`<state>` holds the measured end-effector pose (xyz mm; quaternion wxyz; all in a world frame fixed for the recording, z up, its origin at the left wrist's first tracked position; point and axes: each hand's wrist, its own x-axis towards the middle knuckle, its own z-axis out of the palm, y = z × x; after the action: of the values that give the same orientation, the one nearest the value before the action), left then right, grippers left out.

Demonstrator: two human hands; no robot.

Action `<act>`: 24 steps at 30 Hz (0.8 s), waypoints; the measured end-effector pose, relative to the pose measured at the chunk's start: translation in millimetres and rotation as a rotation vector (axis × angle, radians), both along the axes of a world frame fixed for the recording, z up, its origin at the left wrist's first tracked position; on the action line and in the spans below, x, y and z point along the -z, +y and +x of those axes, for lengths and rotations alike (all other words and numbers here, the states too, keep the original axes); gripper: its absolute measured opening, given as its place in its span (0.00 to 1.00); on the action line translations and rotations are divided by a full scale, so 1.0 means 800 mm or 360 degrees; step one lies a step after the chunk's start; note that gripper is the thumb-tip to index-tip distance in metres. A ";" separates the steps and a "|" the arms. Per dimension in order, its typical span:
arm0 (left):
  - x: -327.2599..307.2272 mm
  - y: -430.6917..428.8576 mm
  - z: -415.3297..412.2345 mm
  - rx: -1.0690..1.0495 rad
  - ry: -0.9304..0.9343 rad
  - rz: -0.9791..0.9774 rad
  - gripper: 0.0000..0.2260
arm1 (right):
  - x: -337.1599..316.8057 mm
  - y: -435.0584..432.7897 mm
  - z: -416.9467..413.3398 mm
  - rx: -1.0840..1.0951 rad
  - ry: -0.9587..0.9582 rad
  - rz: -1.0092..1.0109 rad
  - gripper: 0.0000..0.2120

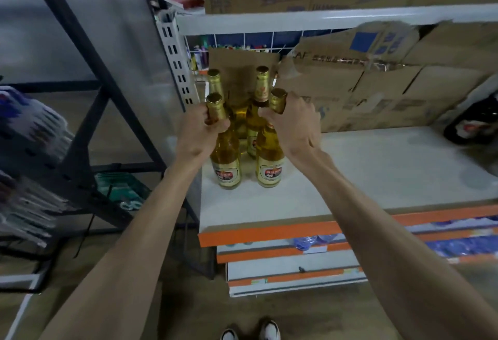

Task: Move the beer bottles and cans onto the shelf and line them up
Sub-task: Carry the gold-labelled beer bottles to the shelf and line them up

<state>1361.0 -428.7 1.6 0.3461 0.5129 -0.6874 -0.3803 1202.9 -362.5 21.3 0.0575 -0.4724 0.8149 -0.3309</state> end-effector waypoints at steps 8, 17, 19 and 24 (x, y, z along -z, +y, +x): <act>0.020 -0.020 -0.003 -0.0046 0.0022 -0.0004 0.08 | 0.023 -0.021 -0.009 -0.0034 -0.0047 0.0014 0.20; 0.021 -0.020 -0.001 0.0006 0.0013 0.0029 0.10 | 0.031 -0.028 -0.006 -0.0063 -0.0024 0.0012 0.22; 0.021 -0.018 0.000 0.0021 -0.0004 0.0033 0.11 | 0.030 -0.027 -0.008 -0.0094 -0.0055 0.0038 0.23; 0.020 -0.010 0.003 0.0044 -0.0040 0.0011 0.11 | 0.027 -0.026 -0.019 -0.0278 -0.0104 0.0137 0.15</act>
<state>1363.4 -437.0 -14.2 0.3304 0.5093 -0.6975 -0.3808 1187.7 -383.0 -0.2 0.1330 -0.5278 0.7817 -0.3044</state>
